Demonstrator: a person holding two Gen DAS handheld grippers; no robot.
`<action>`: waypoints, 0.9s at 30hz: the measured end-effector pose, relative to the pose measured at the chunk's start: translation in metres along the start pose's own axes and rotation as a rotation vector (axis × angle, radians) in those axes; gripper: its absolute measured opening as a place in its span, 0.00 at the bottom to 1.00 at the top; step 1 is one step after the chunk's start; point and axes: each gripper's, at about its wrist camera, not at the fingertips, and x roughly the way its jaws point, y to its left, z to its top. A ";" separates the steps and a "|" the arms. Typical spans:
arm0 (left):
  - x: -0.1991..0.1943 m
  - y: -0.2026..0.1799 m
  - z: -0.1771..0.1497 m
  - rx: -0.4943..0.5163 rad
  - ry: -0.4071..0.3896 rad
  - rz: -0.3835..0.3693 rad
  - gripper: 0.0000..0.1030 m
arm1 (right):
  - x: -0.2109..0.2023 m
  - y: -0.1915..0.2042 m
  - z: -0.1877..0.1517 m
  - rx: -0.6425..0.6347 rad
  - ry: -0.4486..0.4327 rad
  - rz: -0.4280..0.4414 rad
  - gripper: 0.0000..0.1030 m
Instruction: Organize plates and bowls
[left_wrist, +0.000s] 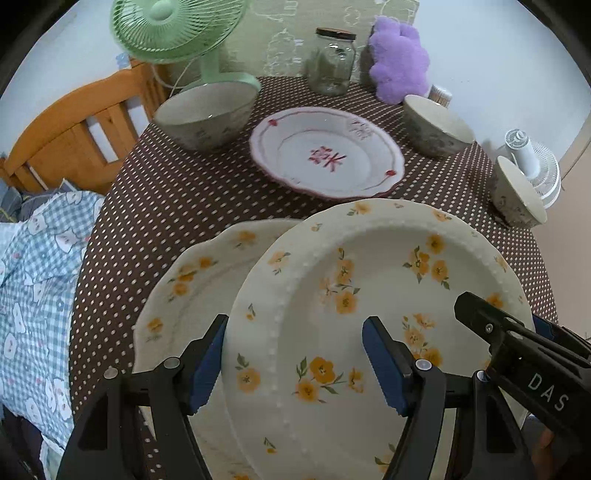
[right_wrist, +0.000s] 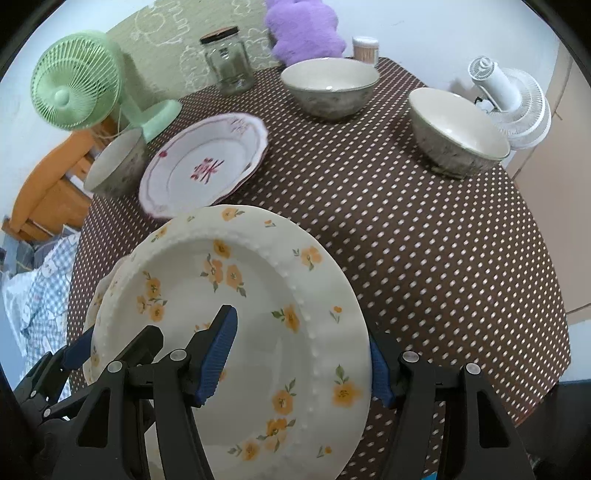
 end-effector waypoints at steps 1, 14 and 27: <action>0.000 0.004 -0.002 0.000 0.002 0.001 0.70 | 0.001 0.004 -0.002 -0.001 0.003 0.000 0.65; 0.013 0.039 -0.017 -0.010 0.037 0.013 0.70 | 0.019 0.038 -0.019 -0.026 0.032 -0.022 0.65; 0.022 0.039 -0.022 0.021 0.031 0.070 0.71 | 0.032 0.041 -0.022 -0.041 0.063 -0.027 0.65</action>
